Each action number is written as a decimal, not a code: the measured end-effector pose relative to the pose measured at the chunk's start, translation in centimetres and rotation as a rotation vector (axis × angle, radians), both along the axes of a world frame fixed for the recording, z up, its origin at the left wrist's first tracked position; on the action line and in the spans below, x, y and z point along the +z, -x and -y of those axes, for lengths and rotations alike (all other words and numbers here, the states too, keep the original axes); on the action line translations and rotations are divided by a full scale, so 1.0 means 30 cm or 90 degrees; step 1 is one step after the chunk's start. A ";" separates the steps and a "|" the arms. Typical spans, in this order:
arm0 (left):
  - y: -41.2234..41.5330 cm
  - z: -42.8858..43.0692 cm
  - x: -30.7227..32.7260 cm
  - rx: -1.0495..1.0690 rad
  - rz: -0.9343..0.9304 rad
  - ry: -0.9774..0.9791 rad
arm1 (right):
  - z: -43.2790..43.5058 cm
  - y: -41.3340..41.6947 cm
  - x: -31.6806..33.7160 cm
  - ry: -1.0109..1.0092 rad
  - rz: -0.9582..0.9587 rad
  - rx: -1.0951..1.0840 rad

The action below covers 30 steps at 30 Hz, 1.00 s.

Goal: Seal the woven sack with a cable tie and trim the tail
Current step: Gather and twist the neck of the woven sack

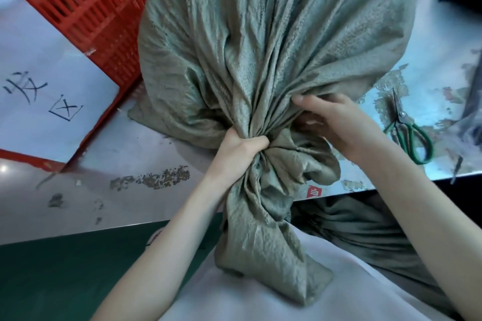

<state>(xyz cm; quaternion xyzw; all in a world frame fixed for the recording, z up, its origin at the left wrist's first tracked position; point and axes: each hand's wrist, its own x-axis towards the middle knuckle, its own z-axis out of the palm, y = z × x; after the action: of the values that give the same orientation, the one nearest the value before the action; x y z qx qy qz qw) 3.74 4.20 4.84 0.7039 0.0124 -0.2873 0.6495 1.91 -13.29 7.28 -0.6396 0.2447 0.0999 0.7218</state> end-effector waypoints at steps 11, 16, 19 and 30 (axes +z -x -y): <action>0.001 -0.042 0.068 -0.070 0.017 0.024 | -0.037 -0.038 -0.078 -0.159 -0.137 0.327; 0.004 -0.061 0.097 -0.084 0.002 0.010 | -0.104 -0.095 -0.063 -0.347 -0.019 0.254; 0.007 -0.070 0.105 -0.090 0.026 0.008 | -0.129 -0.114 -0.044 -0.401 0.047 0.169; 0.064 -0.086 0.019 0.124 0.045 -0.049 | -0.122 -0.104 0.064 -0.249 -0.030 0.106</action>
<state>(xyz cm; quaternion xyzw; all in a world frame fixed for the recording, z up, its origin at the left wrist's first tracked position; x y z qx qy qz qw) 1.83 6.79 5.42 0.7335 0.0691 -0.1969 0.6468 5.02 -9.63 9.19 -0.5030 0.1838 0.2200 0.8154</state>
